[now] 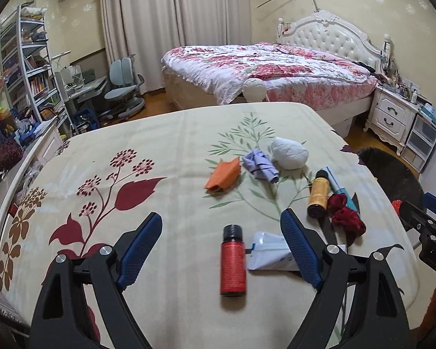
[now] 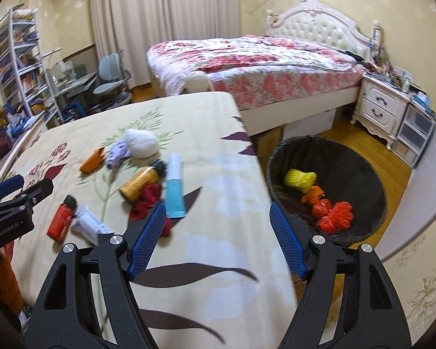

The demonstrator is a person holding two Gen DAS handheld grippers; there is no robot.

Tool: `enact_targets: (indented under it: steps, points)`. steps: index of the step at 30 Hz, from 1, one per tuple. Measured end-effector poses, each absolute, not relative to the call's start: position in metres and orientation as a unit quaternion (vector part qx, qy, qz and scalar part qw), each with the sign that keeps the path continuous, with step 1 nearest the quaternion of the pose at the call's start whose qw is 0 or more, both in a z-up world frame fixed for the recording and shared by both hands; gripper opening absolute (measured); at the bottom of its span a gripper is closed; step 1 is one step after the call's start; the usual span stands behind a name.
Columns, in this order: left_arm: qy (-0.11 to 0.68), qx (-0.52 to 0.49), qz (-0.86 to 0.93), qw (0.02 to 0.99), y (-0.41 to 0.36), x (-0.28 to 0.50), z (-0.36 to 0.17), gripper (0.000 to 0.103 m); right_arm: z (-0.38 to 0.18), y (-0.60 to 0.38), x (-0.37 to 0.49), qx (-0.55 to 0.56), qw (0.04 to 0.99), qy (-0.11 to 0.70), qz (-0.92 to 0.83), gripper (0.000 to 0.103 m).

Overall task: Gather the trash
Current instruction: 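Move both grippers back over the remaining items on the bed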

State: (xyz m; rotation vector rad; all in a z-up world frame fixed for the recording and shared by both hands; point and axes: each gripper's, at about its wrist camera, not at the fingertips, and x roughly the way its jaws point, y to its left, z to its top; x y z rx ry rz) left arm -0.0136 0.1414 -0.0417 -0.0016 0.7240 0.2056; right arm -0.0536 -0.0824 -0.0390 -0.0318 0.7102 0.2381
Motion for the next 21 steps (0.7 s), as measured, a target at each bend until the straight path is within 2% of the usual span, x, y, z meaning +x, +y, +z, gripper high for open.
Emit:
enact_targets:
  steps: [14,21]
  points:
    - [0.366,-0.037,0.153,0.917,0.204,-0.044,-0.055,0.083,-0.051,0.008,-0.069,-0.078,0.903,0.367,0.212,0.073]
    - [0.374,-0.042,0.159,0.913,0.211,-0.047,-0.062,0.083,-0.051,0.011,-0.059,-0.085,0.913,0.355,0.18,0.073]
